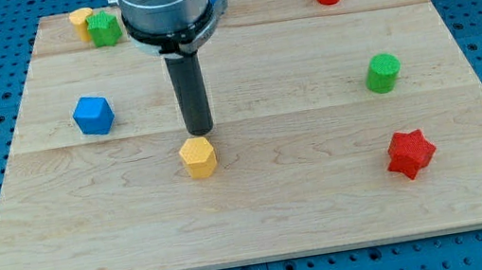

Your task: Separate the yellow heart from the green star

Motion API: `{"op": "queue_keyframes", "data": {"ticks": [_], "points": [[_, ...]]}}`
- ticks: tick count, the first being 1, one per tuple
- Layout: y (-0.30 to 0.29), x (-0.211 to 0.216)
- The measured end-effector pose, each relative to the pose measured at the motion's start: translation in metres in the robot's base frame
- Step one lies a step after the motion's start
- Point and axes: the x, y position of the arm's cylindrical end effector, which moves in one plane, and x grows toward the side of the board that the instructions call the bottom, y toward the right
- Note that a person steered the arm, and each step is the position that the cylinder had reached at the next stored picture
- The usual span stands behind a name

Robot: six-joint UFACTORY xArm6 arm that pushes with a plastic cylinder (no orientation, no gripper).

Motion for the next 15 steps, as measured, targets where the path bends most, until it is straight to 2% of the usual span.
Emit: {"op": "queue_keyframes", "data": {"ticks": [1,2,4,5,6,9,11,13,15], "points": [[-0.003,0.03],[0.016,0.018],[-0.001,-0.147],[-0.02,-0.212],[-0.067,-0.263],[-0.106,-0.264],[-0.154,-0.264],[-0.155,-0.203],[-0.179,-0.243]]}}
